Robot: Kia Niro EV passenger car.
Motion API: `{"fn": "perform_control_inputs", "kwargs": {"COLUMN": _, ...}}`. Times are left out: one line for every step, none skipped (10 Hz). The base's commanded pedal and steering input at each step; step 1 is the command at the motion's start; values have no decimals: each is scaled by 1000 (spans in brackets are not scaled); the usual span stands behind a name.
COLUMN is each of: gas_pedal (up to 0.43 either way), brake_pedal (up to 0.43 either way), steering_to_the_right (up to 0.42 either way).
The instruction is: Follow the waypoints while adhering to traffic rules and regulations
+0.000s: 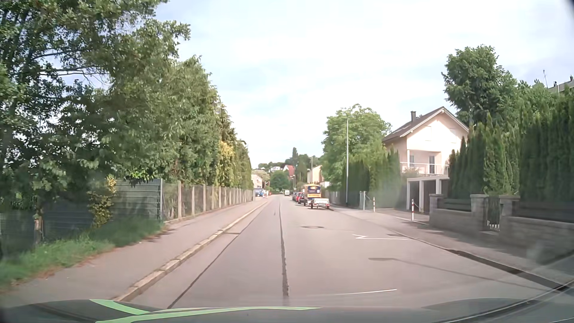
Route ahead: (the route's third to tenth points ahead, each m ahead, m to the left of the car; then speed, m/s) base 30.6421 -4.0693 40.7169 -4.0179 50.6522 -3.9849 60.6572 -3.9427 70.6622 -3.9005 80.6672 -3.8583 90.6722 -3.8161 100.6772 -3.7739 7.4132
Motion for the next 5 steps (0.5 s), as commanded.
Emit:
{"fn": "perform_control_inputs", "kwargs": {"gas_pedal": 39, "brake_pedal": 0, "steering_to_the_right": -5}}
{"fn": "perform_control_inputs", "kwargs": {"gas_pedal": 39, "brake_pedal": 0, "steering_to_the_right": -5}}
{"fn": "perform_control_inputs", "kwargs": {"gas_pedal": 39, "brake_pedal": 0, "steering_to_the_right": -5}}
{"fn": "perform_control_inputs", "kwargs": {"gas_pedal": 39, "brake_pedal": 0, "steering_to_the_right": -5}}
{"fn": "perform_control_inputs", "kwargs": {"gas_pedal": 39, "brake_pedal": 0, "steering_to_the_right": -5}}
